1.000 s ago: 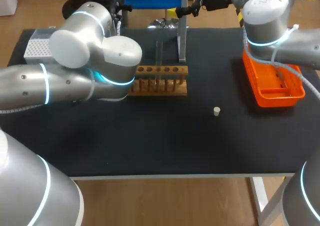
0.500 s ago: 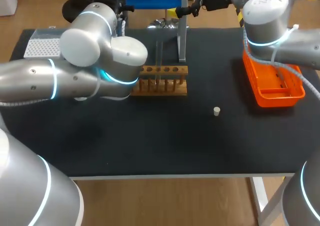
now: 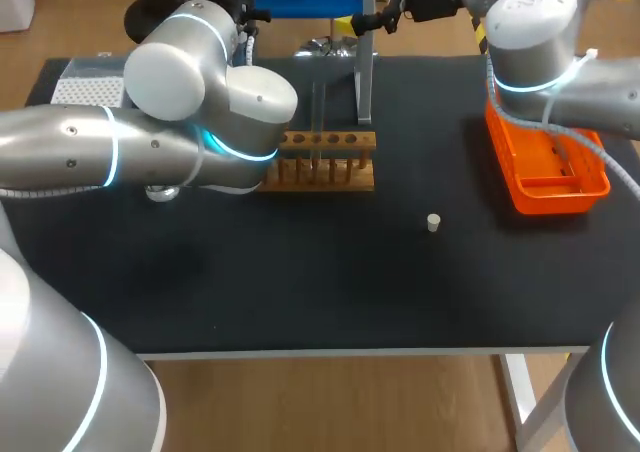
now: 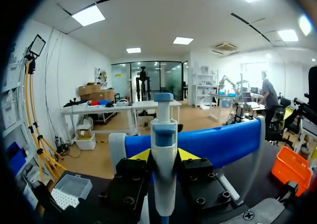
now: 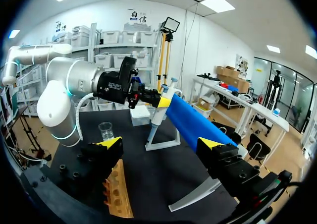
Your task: Invert the test tube, pick up the pipette, mount the tip to pipette, aspirate from beaker and dispense into the tube, eject the tip, return the pipette, and cap with the stopper.
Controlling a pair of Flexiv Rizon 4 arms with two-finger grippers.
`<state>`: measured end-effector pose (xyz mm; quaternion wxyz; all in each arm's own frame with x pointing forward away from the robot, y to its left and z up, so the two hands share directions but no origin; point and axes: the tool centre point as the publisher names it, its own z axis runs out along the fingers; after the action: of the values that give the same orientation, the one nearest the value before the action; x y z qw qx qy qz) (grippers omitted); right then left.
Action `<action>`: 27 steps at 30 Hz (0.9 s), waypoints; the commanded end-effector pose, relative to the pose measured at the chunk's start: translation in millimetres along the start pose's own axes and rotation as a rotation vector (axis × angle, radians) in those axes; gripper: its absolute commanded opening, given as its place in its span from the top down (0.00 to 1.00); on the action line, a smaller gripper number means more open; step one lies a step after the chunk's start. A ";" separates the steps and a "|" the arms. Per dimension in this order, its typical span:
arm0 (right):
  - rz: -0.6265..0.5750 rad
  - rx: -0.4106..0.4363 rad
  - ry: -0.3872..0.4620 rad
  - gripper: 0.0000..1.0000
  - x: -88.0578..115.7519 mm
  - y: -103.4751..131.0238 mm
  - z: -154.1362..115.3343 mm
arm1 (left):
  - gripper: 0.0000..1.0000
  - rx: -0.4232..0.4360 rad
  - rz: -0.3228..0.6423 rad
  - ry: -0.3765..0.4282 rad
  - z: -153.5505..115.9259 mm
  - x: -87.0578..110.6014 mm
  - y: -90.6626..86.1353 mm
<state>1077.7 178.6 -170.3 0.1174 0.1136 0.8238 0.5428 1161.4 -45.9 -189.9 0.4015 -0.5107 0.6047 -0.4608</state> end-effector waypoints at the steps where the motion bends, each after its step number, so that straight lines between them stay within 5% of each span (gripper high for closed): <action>1: 0.000 0.003 0.003 0.00 -0.6 0.5 -1.1 | 1.00 -0.020 -0.002 -0.007 1.5 1.2 -0.9; 27: 0.000 0.003 0.003 0.00 -0.6 0.5 -1.1 | 1.00 -0.091 -0.020 -0.011 7.9 -0.5 13.8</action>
<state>1077.7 178.7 -170.3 0.1174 0.1136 0.8238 0.5429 1164.9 -44.8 -206.7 0.3790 -0.5345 0.6158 -0.4376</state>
